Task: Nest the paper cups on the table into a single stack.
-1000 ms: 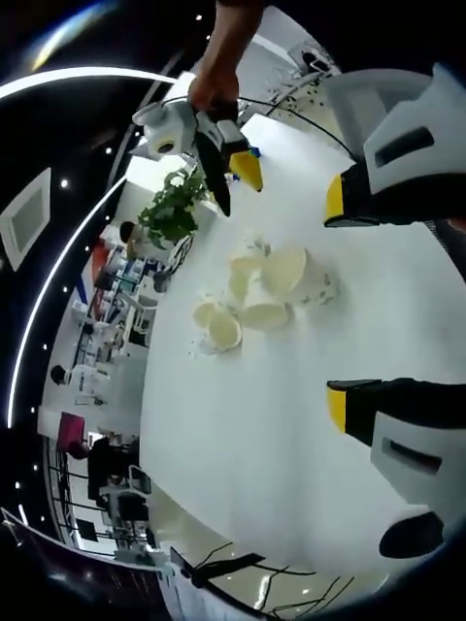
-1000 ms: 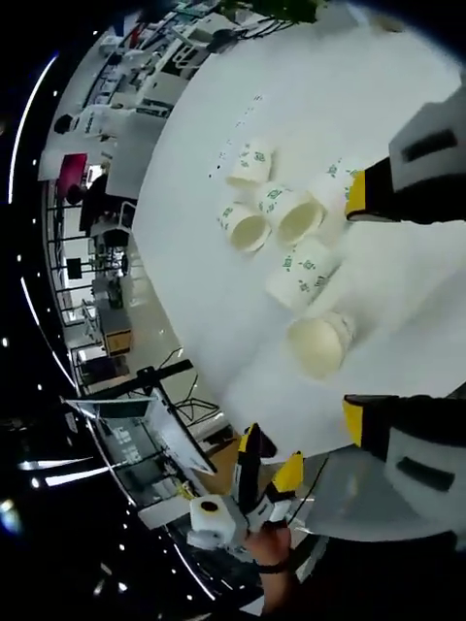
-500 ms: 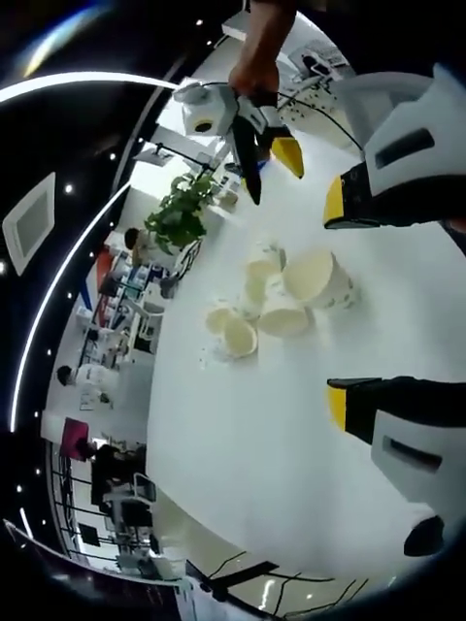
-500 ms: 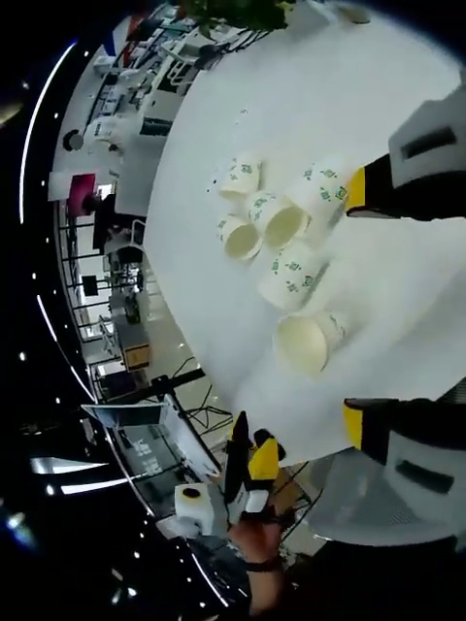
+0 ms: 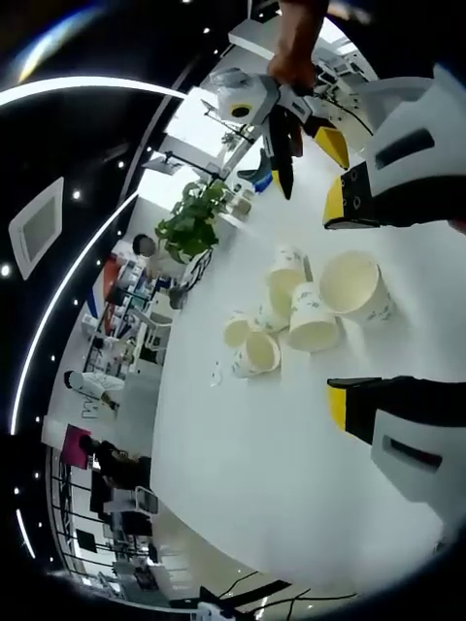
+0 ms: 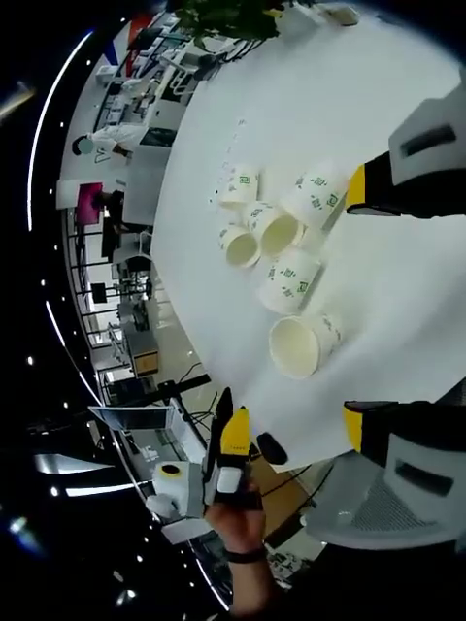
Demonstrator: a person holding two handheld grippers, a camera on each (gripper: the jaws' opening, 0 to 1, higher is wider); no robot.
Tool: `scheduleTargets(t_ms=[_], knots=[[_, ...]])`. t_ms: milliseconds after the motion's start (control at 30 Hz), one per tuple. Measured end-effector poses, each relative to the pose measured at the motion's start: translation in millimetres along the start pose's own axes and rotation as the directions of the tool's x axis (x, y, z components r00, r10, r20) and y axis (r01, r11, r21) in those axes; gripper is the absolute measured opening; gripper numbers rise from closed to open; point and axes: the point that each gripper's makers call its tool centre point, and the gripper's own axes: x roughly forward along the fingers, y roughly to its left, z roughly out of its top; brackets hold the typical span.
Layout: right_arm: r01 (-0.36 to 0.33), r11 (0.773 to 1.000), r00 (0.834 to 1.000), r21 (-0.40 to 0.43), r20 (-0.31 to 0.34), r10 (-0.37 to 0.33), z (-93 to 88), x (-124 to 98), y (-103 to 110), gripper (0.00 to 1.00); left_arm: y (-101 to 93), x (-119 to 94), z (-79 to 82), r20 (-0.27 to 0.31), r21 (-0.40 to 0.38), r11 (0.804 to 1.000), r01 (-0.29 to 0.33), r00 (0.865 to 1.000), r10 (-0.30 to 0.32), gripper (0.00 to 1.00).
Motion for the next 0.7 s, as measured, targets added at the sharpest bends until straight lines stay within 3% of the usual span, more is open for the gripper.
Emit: scheduleTargets(t_ms=[700], knots=[[0.058, 0.997, 0.998, 0.054, 0.013, -0.059, -14.1, -11.9, -0.7, 0.77, -3.4, 73.1, 27.3, 0.004, -0.083, 0.995, 0.053, 0.999, -0.053, 0.59]])
